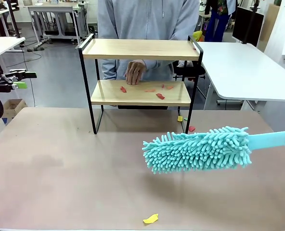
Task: Clean the shelf.
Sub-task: Clean the specific section of the Shelf indicated by the human with the Duster.
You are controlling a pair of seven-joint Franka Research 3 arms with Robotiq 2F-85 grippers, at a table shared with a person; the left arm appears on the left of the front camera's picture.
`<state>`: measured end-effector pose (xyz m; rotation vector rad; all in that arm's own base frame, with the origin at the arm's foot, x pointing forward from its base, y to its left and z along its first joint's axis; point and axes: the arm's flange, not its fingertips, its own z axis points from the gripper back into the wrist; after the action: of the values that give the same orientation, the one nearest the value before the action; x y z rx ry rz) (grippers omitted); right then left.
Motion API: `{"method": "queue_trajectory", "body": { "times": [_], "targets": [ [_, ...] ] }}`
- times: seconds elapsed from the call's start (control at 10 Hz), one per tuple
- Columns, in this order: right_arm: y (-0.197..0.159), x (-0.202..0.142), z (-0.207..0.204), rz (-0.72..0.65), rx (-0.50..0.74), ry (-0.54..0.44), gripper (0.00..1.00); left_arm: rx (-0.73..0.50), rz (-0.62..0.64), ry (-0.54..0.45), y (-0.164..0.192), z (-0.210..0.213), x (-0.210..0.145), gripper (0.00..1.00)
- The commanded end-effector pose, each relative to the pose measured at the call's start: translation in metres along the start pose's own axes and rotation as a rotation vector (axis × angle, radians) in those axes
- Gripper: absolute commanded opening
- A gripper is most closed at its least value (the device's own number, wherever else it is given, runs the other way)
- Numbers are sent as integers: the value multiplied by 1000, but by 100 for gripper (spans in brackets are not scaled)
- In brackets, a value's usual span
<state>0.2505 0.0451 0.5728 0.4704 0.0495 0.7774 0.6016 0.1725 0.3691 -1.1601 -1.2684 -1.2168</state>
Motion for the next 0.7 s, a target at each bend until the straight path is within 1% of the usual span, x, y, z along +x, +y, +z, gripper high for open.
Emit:
{"method": "queue_trajectory", "body": {
  "times": [0.0,0.6],
  "targets": [
    [2,0,5,-2,-7,-6,13,-7,-12,6,0,-1,2,100],
    [2,0,5,-2,-7,-6,13,-7,-12,6,0,-1,2,100]
  ]
}}
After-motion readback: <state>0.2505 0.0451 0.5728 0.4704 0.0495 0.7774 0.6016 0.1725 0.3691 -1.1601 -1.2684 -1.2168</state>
